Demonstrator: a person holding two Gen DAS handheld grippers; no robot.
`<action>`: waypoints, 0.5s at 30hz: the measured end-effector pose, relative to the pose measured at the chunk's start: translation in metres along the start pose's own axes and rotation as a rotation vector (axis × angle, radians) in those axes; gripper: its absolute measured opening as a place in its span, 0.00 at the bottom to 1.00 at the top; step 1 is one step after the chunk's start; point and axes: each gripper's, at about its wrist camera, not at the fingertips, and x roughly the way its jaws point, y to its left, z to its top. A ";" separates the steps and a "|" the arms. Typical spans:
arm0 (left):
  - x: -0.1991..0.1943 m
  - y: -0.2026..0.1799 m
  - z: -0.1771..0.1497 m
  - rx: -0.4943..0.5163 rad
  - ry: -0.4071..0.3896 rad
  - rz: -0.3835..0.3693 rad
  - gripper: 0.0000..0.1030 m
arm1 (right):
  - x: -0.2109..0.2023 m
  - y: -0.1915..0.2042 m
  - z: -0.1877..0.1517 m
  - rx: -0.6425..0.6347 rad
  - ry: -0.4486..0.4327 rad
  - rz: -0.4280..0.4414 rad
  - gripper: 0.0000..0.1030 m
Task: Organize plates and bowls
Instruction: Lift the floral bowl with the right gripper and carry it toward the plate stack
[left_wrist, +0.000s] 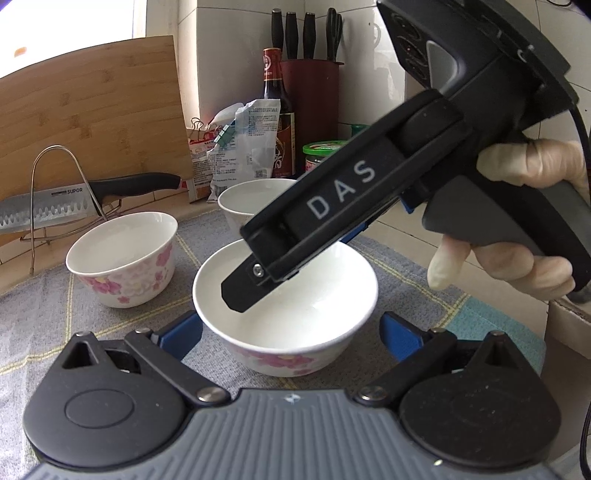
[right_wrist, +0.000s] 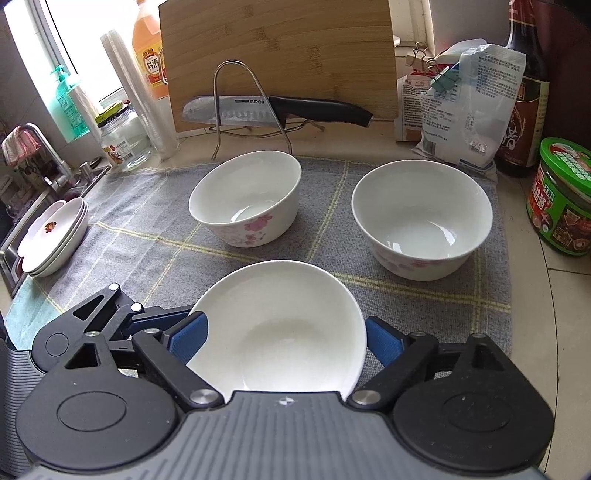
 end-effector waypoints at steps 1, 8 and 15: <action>0.000 0.001 0.000 -0.002 0.000 -0.001 0.97 | 0.000 0.001 0.000 -0.005 0.003 0.006 0.90; 0.001 0.001 0.001 -0.005 0.002 0.001 0.93 | 0.001 0.003 0.000 -0.012 0.007 -0.007 0.90; 0.003 0.001 0.002 0.010 0.004 0.009 0.92 | 0.001 0.001 0.002 -0.011 0.020 0.000 0.90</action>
